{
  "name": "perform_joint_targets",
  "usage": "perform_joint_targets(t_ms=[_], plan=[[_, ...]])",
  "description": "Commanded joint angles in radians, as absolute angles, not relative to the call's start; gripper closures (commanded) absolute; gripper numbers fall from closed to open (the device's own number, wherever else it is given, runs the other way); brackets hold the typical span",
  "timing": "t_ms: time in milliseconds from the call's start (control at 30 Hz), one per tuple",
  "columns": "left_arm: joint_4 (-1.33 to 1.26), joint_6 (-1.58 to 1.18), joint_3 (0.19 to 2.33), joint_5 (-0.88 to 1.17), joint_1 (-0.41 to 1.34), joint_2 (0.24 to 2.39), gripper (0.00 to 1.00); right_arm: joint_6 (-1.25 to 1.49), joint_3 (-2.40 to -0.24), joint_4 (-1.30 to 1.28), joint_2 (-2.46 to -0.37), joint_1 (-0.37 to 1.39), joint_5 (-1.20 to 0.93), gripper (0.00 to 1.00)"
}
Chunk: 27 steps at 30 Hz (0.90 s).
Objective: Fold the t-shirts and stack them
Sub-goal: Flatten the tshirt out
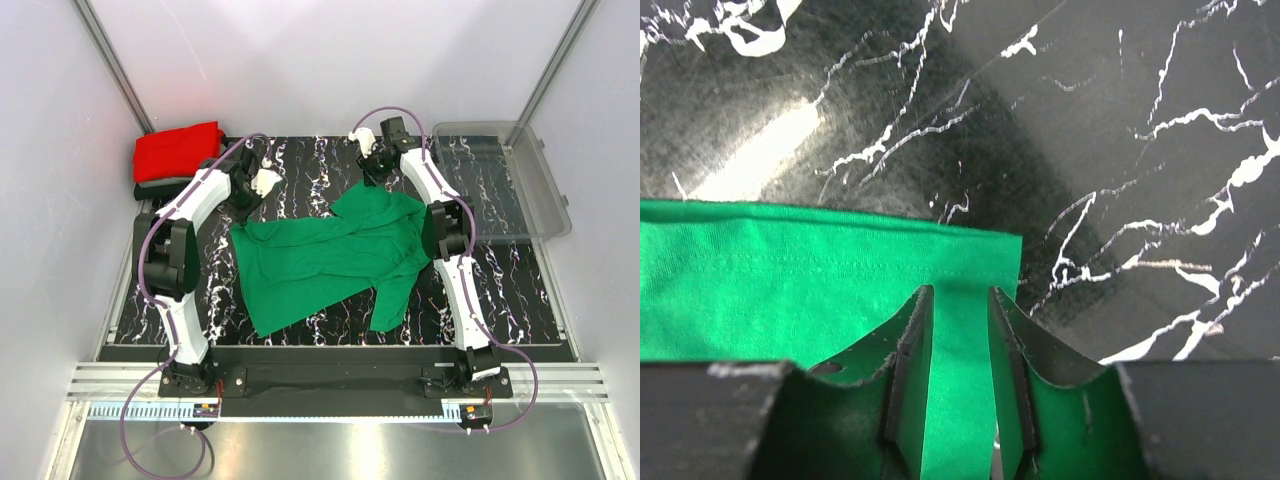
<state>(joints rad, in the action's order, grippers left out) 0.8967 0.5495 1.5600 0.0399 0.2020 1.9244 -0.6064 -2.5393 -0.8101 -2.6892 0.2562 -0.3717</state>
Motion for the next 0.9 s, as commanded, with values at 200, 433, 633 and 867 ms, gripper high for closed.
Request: perform_joint_targets(t_ms=[200, 433, 633, 867], plan=[[0.894, 0.555, 1.577, 0.023, 0.207, 1.928, 1.00, -0.588, -2.597, -0.807, -2.724, 0.258, -0.384, 0.64], [0.899, 0.554, 1.598, 0.023, 0.218, 1.950, 1.00, -0.607, -2.608, -0.805, -2.746, 0.259, -0.348, 0.56], [0.902, 0.555, 1.611, 0.023, 0.229, 1.960, 1.00, -0.588, -2.641, -0.779, -2.767, 0.259, -0.341, 0.53], [0.904, 0.557, 1.624, 0.023, 0.235, 1.974, 1.00, -0.589, -2.657, -0.767, -2.796, 0.272, -0.325, 0.45]])
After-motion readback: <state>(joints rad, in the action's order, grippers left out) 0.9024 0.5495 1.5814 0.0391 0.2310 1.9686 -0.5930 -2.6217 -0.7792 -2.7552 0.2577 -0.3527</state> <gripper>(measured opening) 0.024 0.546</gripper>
